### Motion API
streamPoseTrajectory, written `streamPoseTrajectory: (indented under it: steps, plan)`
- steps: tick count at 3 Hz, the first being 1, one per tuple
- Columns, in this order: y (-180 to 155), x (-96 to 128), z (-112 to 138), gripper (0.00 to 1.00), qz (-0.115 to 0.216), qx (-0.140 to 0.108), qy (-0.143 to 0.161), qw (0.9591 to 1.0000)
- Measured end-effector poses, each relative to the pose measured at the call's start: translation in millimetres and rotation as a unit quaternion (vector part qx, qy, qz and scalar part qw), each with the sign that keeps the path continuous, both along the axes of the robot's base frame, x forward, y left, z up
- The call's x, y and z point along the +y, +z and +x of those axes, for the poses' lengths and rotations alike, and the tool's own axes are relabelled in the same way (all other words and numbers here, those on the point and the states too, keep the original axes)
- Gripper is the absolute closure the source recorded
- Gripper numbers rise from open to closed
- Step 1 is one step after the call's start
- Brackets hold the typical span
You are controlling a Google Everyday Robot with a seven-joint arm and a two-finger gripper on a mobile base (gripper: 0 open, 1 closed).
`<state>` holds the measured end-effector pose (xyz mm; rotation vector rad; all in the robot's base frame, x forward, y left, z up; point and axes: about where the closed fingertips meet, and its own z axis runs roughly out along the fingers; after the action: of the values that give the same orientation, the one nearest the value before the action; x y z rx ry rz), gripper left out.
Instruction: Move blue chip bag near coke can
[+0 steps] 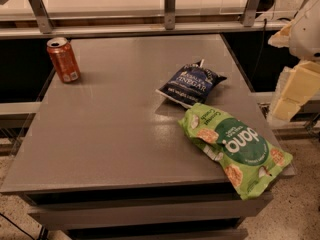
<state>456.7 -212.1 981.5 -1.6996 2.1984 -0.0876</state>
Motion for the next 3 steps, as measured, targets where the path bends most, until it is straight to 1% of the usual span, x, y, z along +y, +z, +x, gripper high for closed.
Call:
streamPoseTrajectory:
  steps: [1, 2, 3]
  plan:
    - [-4, 12, 31, 0.00, 0.032, -0.014, 0.004, 0.9994]
    - [-22, 27, 65, 0.00, 0.085, -0.026, 0.003, 0.9960]
    - [-46, 48, 101, 0.00, 0.124, -0.048, 0.009, 0.9911]
